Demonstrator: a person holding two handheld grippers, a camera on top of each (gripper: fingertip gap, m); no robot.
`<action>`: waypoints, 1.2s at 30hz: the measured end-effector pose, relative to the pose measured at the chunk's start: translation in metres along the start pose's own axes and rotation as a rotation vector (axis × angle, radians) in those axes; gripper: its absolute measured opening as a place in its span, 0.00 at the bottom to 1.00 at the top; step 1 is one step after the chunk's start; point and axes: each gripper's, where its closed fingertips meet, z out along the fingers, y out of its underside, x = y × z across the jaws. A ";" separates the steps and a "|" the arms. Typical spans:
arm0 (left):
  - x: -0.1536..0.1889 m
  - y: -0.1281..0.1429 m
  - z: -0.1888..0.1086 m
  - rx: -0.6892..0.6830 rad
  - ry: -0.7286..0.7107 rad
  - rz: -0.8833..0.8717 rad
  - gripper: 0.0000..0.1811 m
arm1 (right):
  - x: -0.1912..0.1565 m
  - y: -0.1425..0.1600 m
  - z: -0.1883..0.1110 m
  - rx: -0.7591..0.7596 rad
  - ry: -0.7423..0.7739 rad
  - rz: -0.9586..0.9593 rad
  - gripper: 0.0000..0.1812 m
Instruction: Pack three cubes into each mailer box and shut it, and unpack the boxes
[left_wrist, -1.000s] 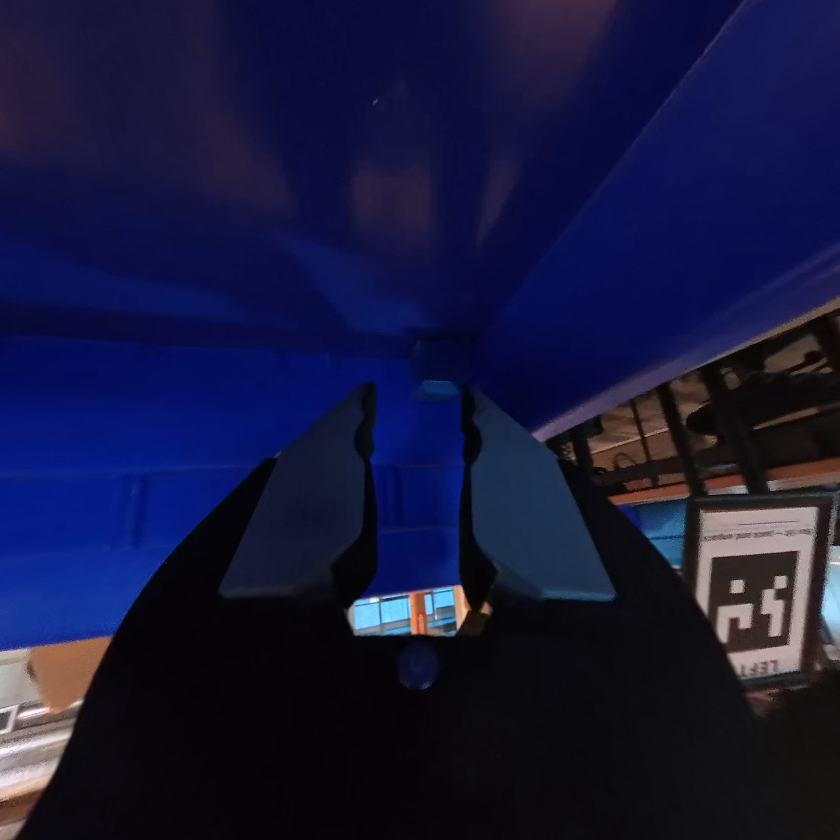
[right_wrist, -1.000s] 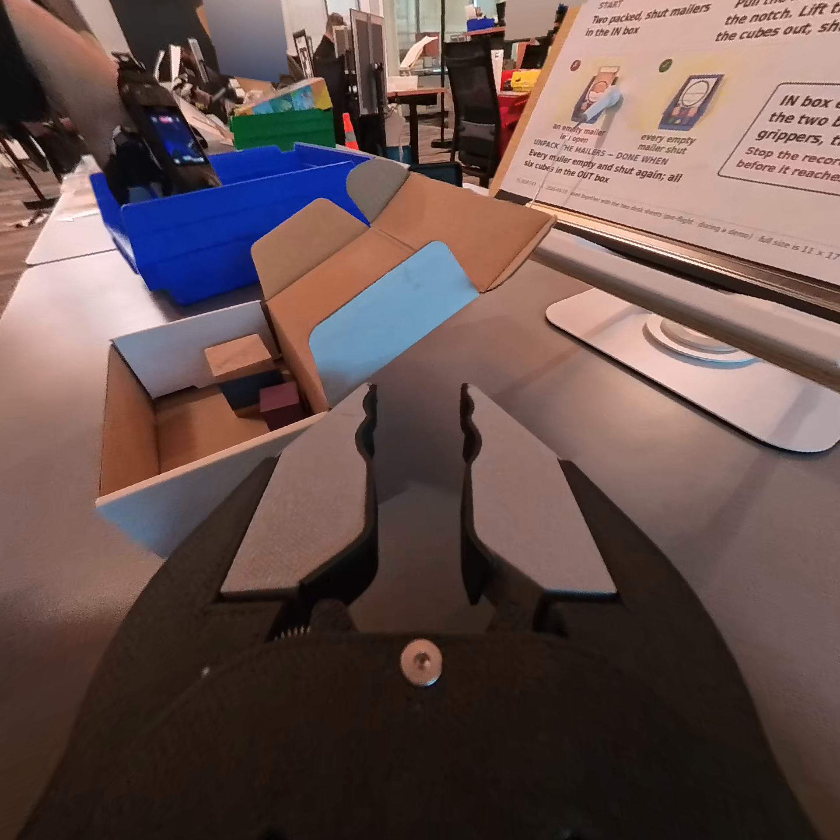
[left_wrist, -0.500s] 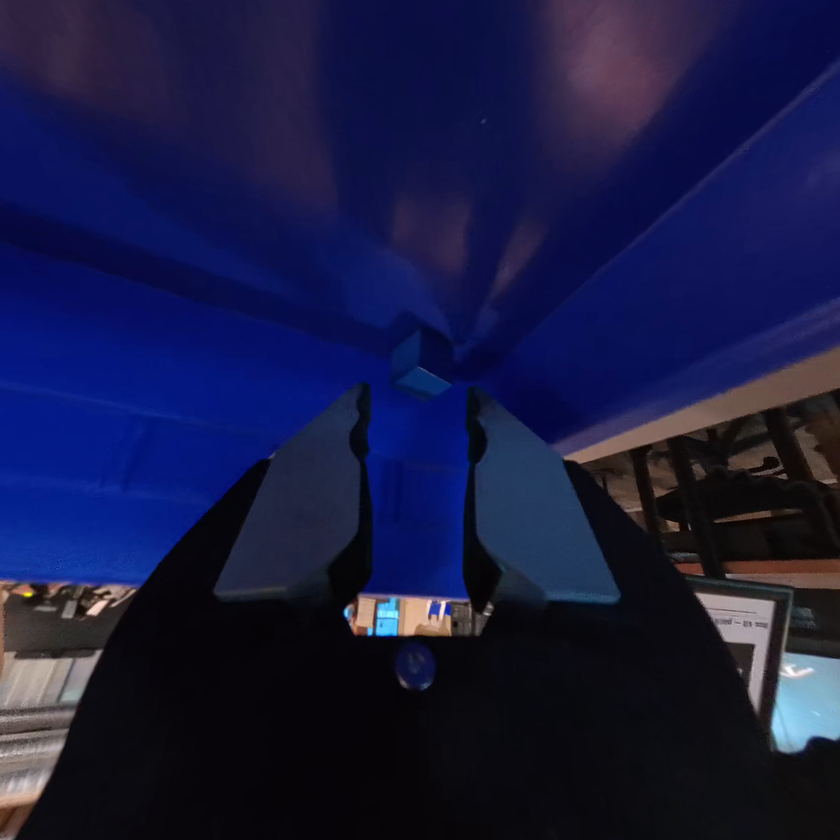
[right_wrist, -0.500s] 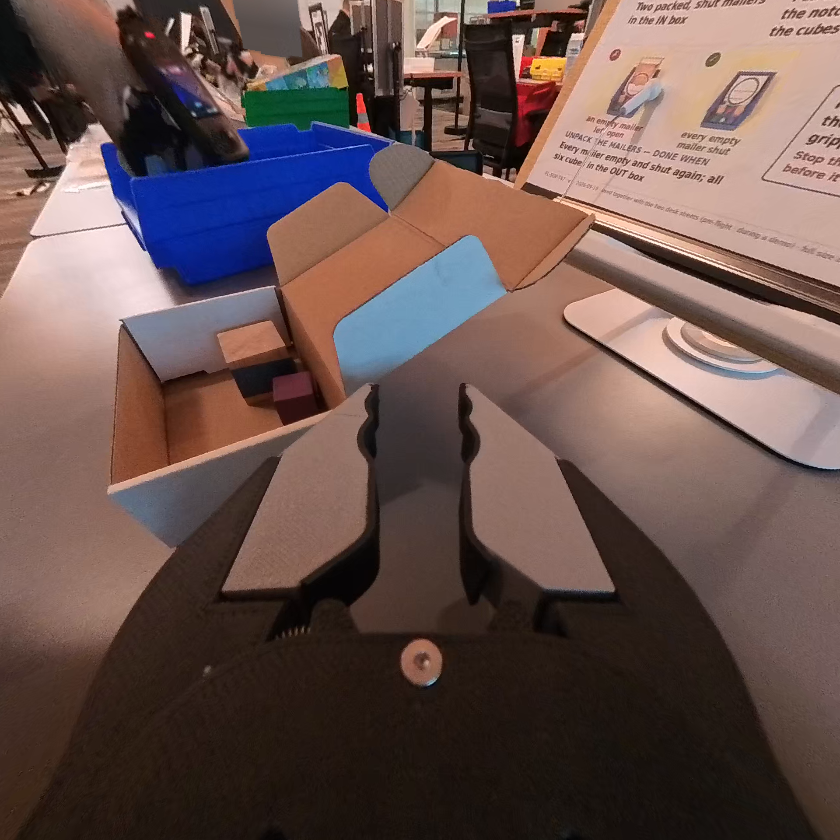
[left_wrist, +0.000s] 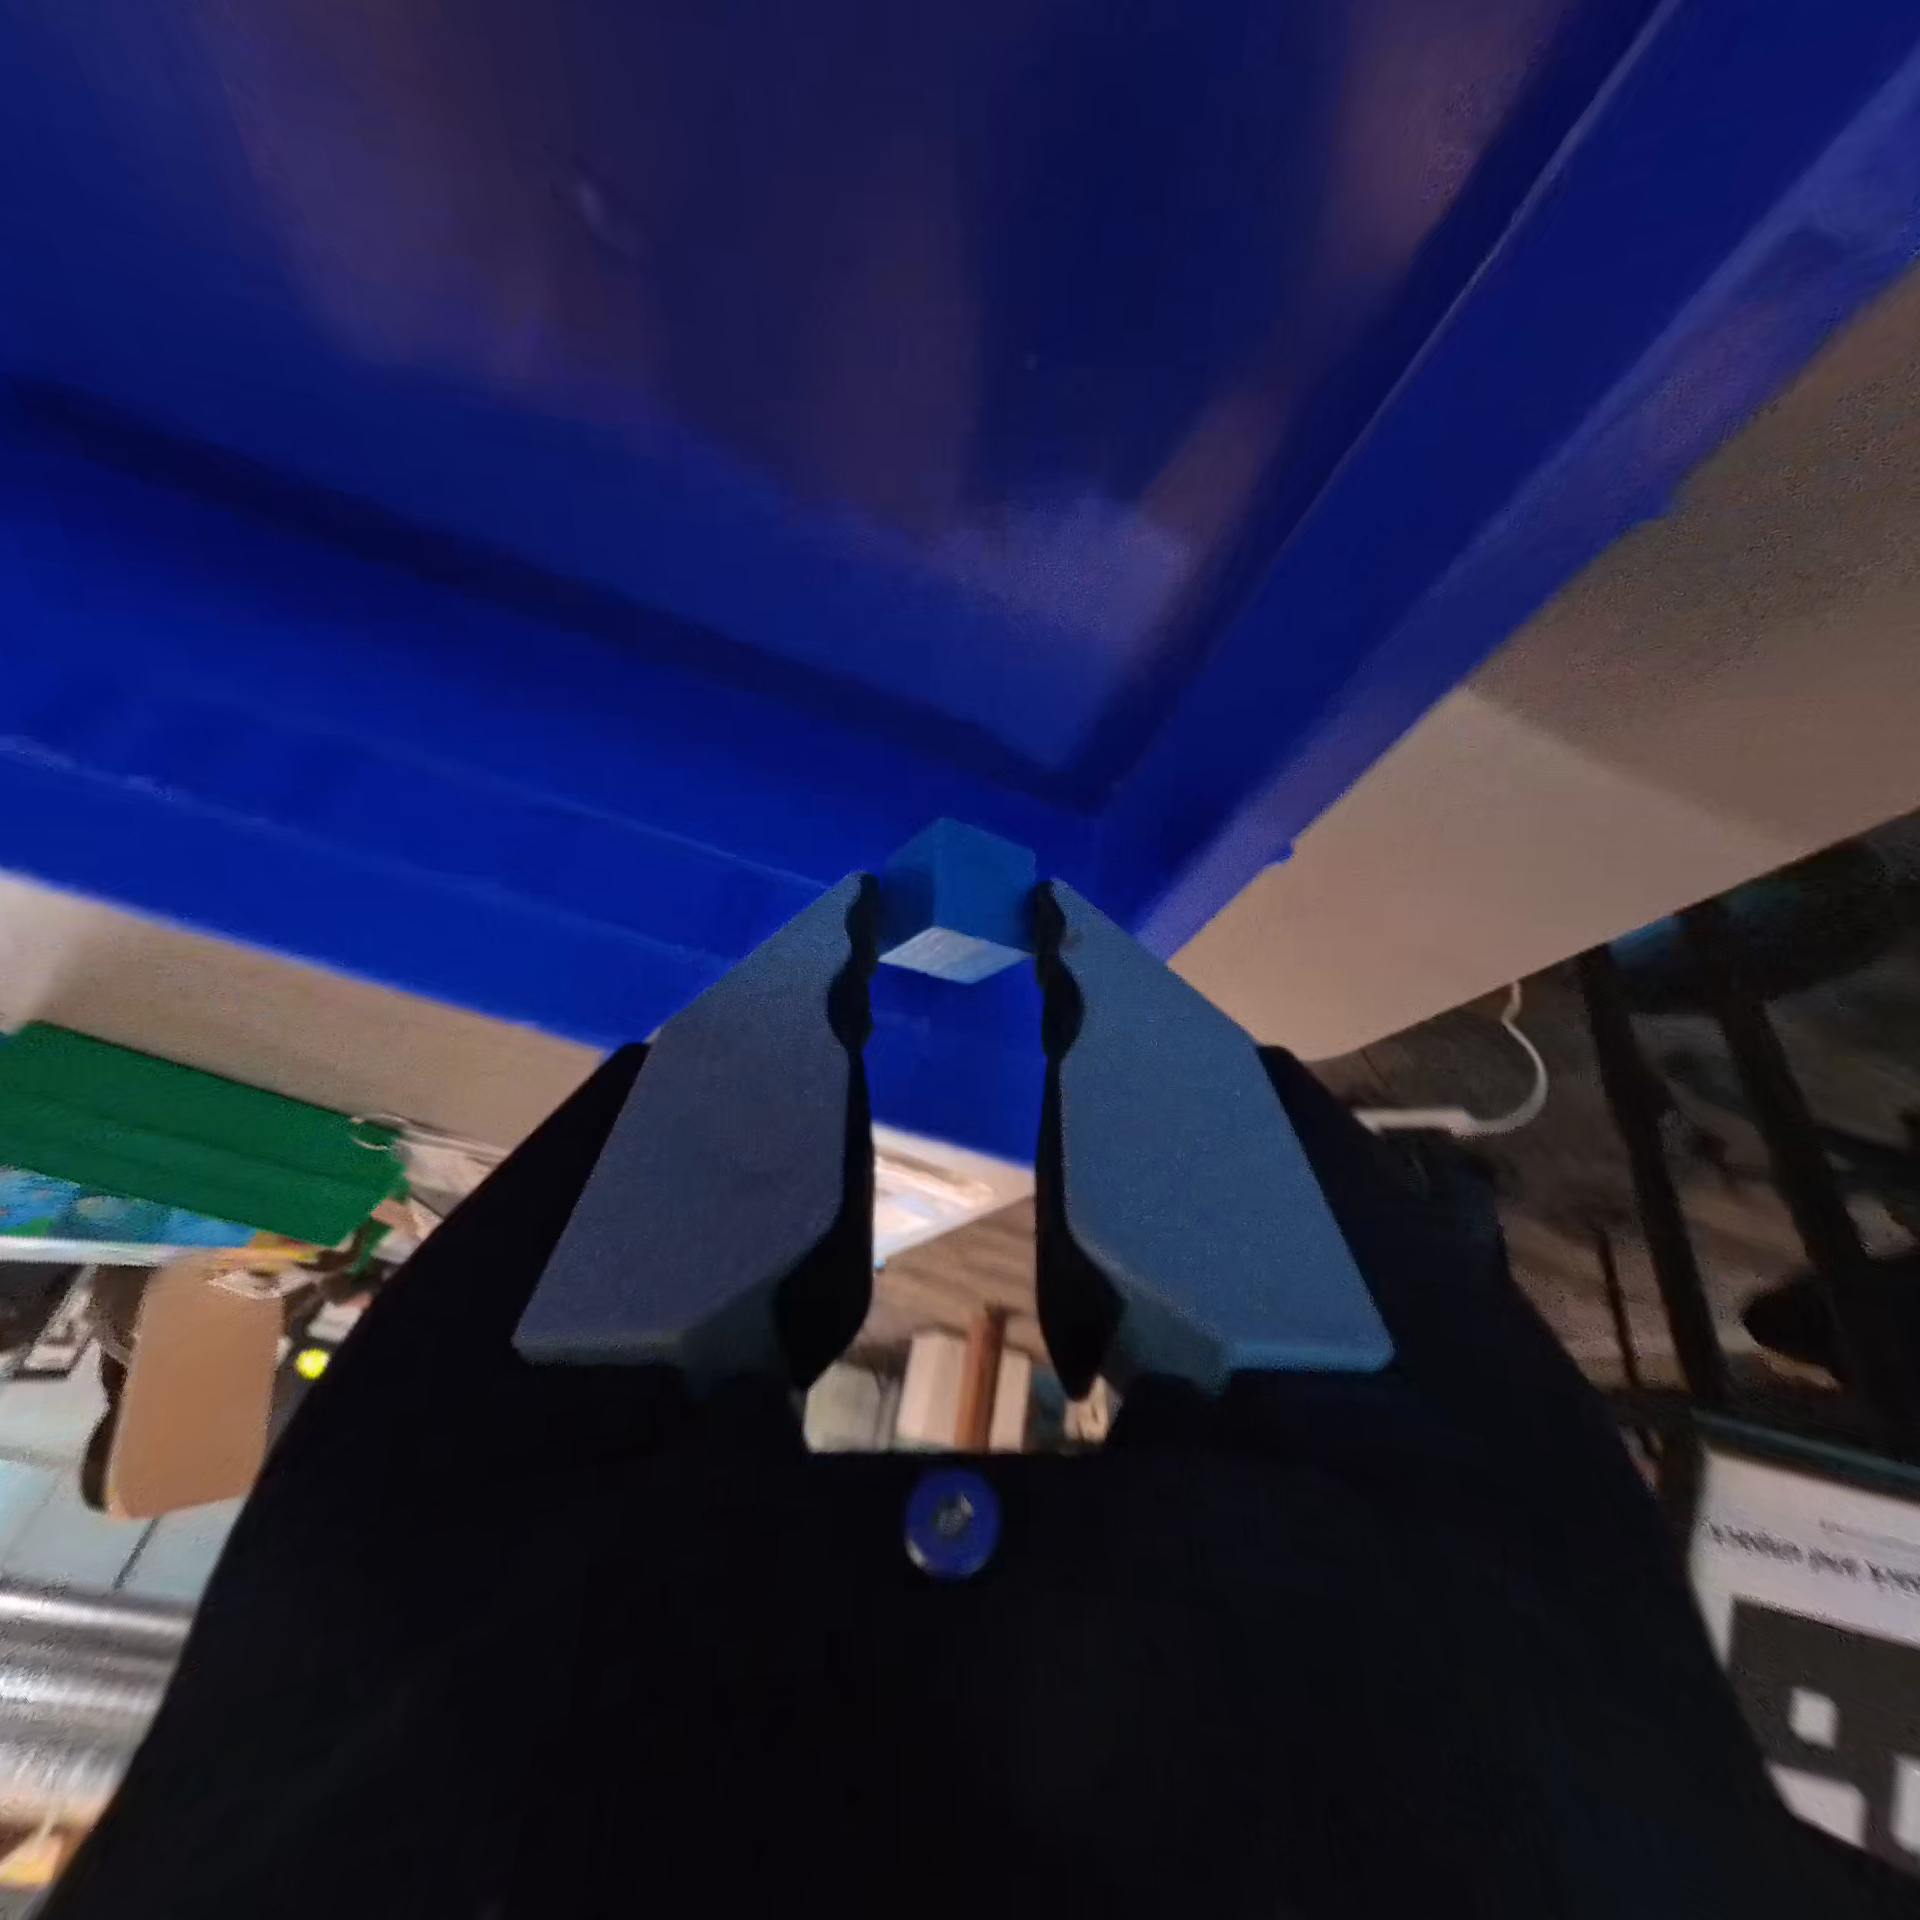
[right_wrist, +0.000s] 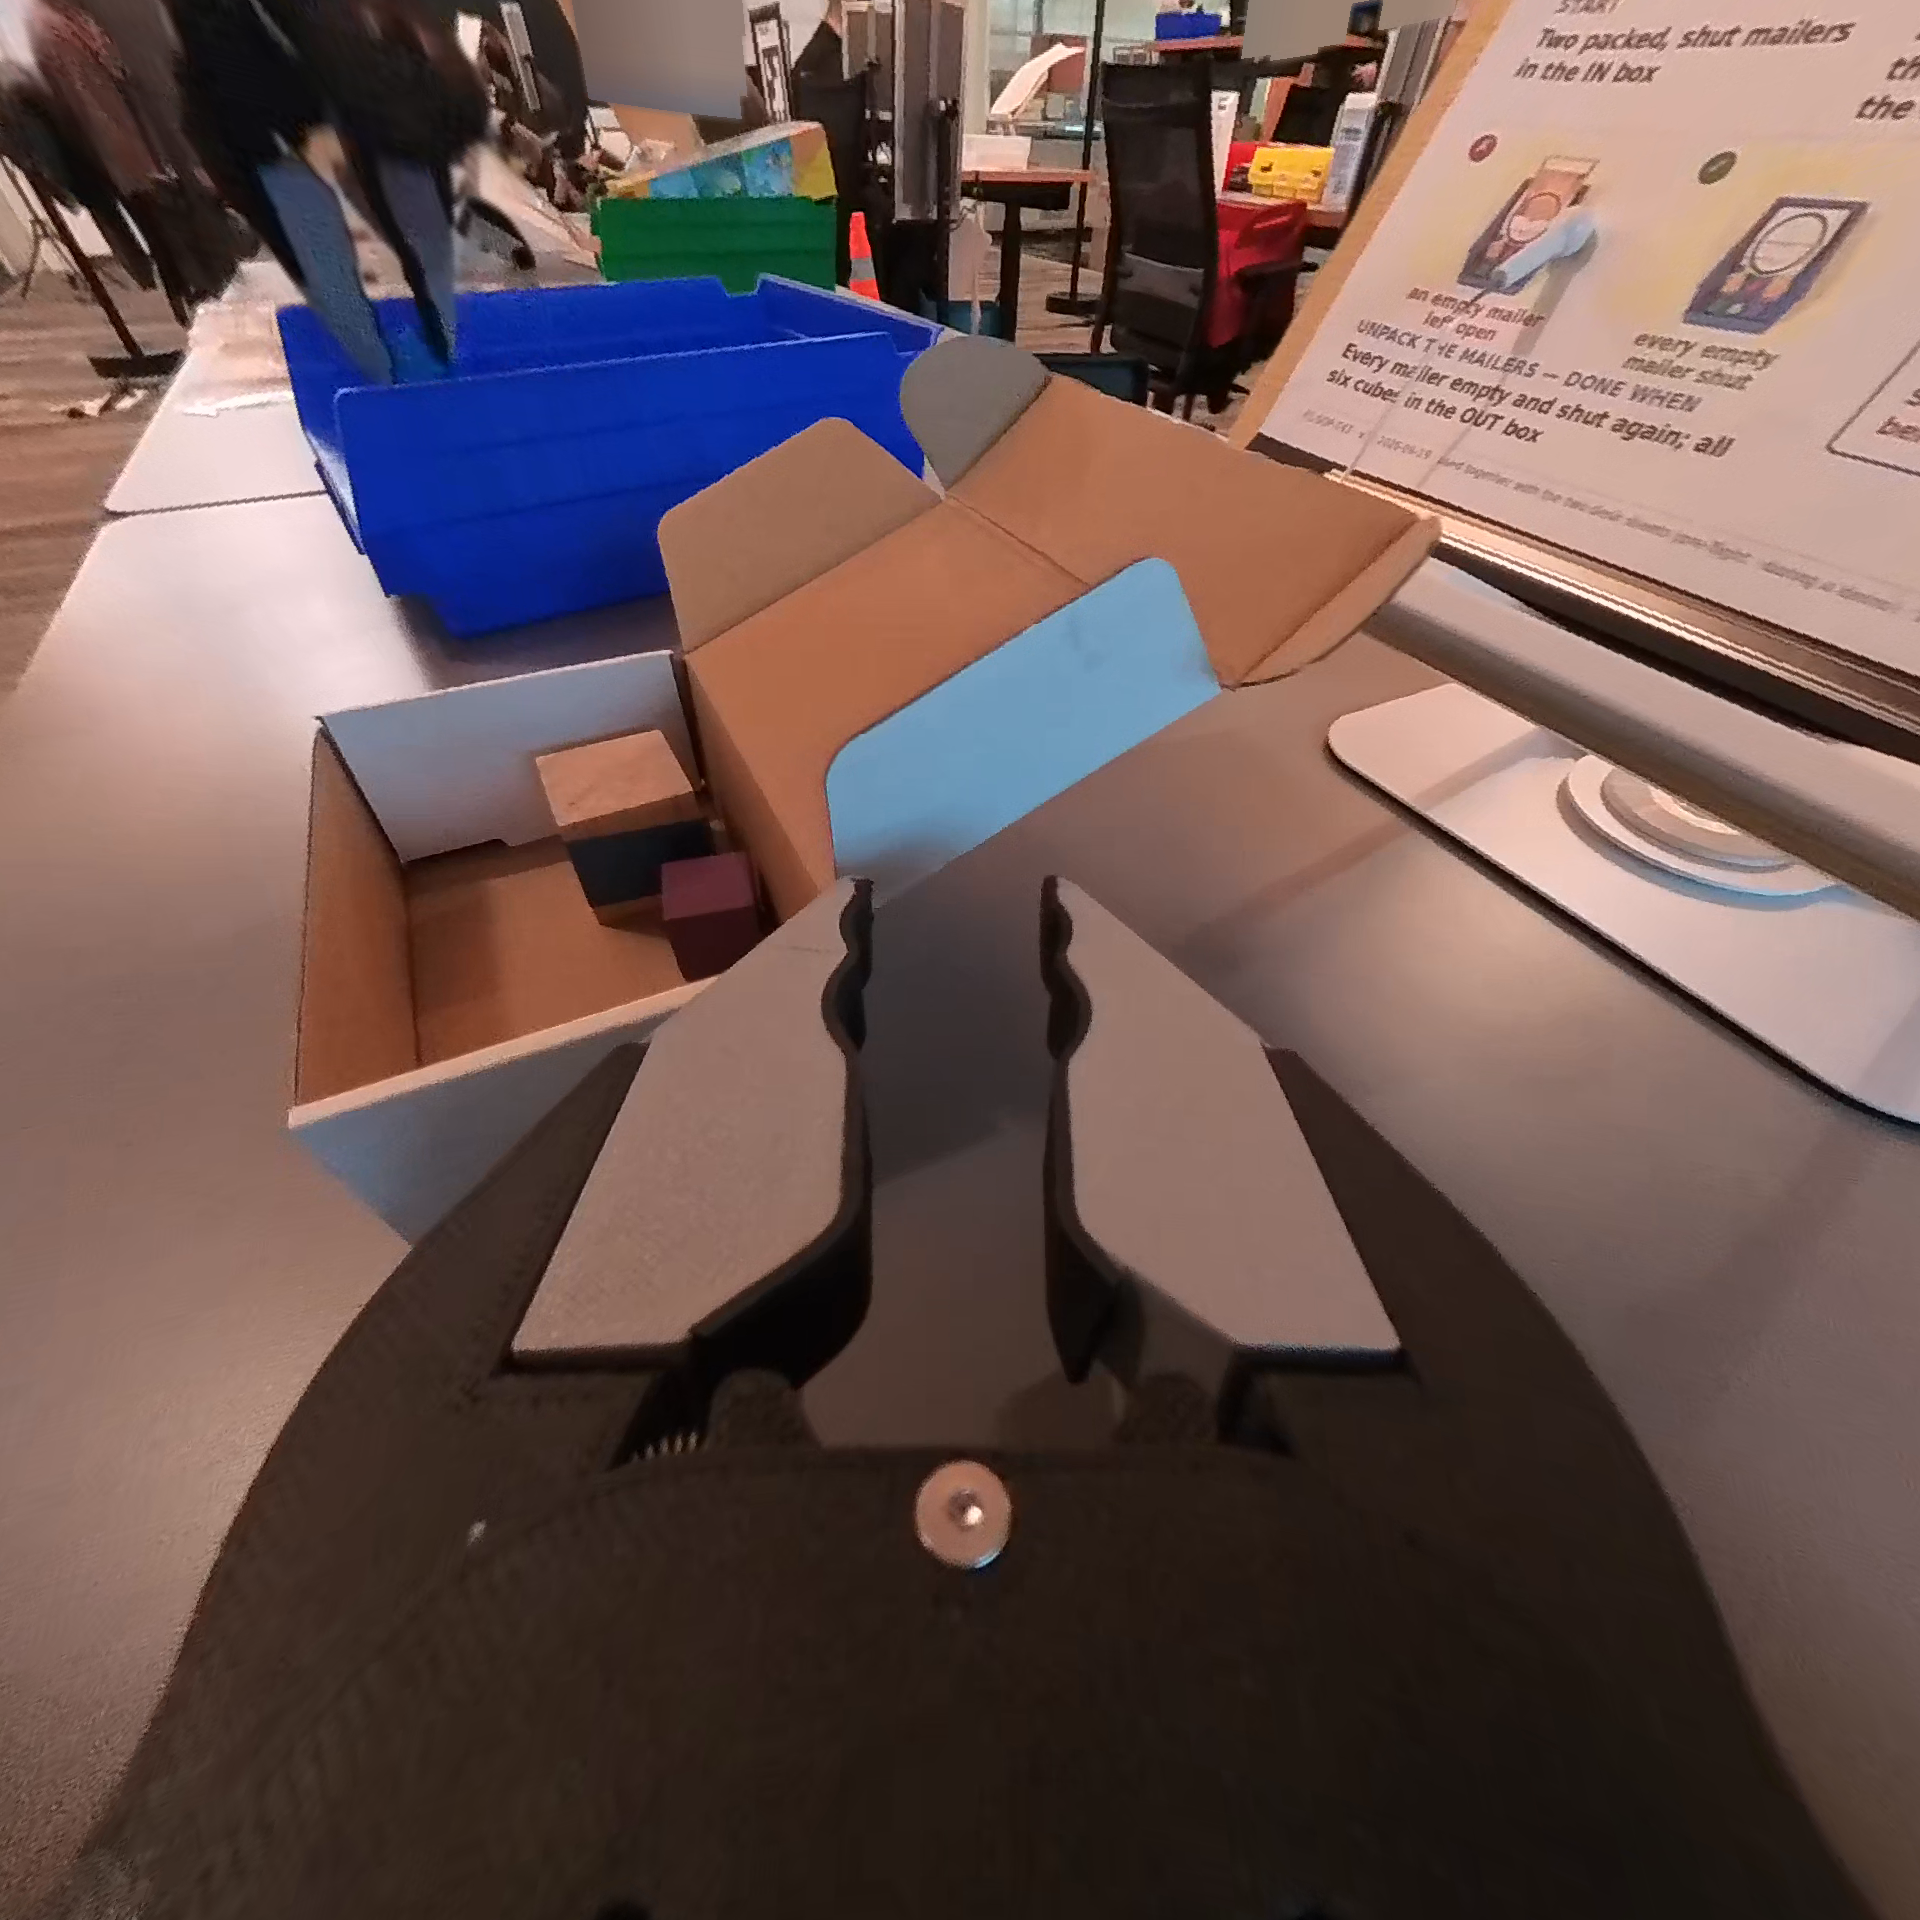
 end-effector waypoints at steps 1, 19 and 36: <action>0.001 -0.005 -0.016 0.049 -0.031 0.005 0.15 | -0.001 0.000 0.001 0.000 -0.001 -0.007 0.16; 0.156 -0.322 -0.197 0.646 -0.154 0.419 0.15 | 0.026 -0.003 -0.007 0.012 0.130 -0.036 0.16; 0.162 -0.371 -0.169 0.674 0.001 0.163 0.30 | 0.032 -0.005 -0.009 0.018 0.123 -0.013 0.16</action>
